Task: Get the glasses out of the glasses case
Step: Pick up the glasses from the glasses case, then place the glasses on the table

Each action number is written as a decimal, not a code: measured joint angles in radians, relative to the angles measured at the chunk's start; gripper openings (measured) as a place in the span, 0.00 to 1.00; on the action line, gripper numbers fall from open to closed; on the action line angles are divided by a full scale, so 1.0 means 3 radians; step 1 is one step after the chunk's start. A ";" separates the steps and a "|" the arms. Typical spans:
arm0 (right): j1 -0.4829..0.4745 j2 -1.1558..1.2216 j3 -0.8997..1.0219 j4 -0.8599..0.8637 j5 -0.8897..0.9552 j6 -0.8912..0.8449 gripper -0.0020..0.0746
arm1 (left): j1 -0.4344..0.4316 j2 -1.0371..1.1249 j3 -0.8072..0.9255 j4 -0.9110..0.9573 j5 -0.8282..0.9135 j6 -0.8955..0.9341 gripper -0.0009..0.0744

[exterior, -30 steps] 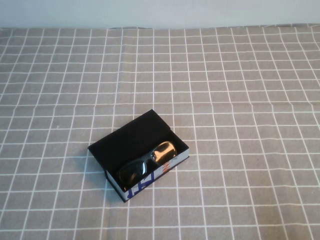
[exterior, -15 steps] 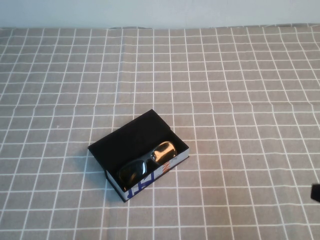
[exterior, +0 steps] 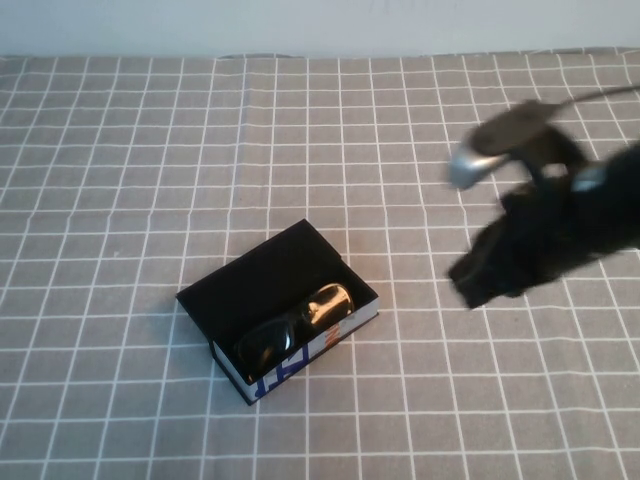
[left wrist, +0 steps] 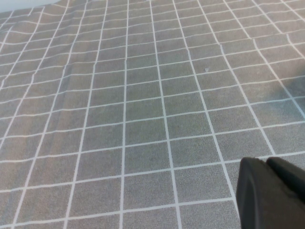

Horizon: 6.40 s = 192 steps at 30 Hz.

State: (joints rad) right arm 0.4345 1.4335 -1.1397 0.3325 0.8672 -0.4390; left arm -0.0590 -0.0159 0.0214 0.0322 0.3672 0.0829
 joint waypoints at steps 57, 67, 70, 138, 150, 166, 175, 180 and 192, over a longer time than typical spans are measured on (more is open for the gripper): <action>0.1001 0.2420 -0.2318 -0.0840 0.0542 -0.3102 0.31 | 0.0000 0.0000 0.0000 0.0000 0.0000 0.0000 0.01; 0.1039 0.2446 -0.2318 -0.0862 0.0497 -0.3115 0.31 | 0.0000 0.0000 0.0000 0.0000 0.0000 0.0000 0.01; 0.1043 0.2475 -0.2318 -0.0870 0.0497 -0.3212 0.31 | 0.0000 0.0000 0.0000 0.0000 0.0000 0.0000 0.01; 0.1078 0.2520 -0.2341 -0.1018 0.0392 -0.3112 0.11 | 0.0000 0.0000 0.0000 0.0000 0.0000 0.0000 0.01; 0.1078 0.2032 -0.2329 -0.1127 0.0663 -0.2600 0.11 | 0.0000 0.0000 0.0000 0.0000 0.0000 0.0000 0.01; 0.0699 0.0960 -0.0642 -0.1515 0.0156 0.2025 0.11 | 0.0000 0.0000 0.0000 0.0000 0.0000 0.0000 0.01; 0.0396 0.0957 -0.0063 -0.1267 -0.0341 0.2804 0.11 | 0.0000 0.0000 0.0000 0.0000 0.0000 0.0000 0.01; 0.0361 0.1102 -0.0063 -0.1130 -0.0382 0.2824 0.11 | 0.0000 0.0000 0.0000 0.0000 0.0000 0.0000 0.01; 0.0326 0.1210 -0.0063 -0.1130 -0.0343 0.2824 0.41 | 0.0000 0.0000 0.0000 0.0000 0.0000 0.0000 0.01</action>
State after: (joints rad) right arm 0.5324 1.7965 -1.1586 -0.0064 0.7644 0.4081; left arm -0.0590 -0.0159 0.0214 0.0322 0.3672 0.0829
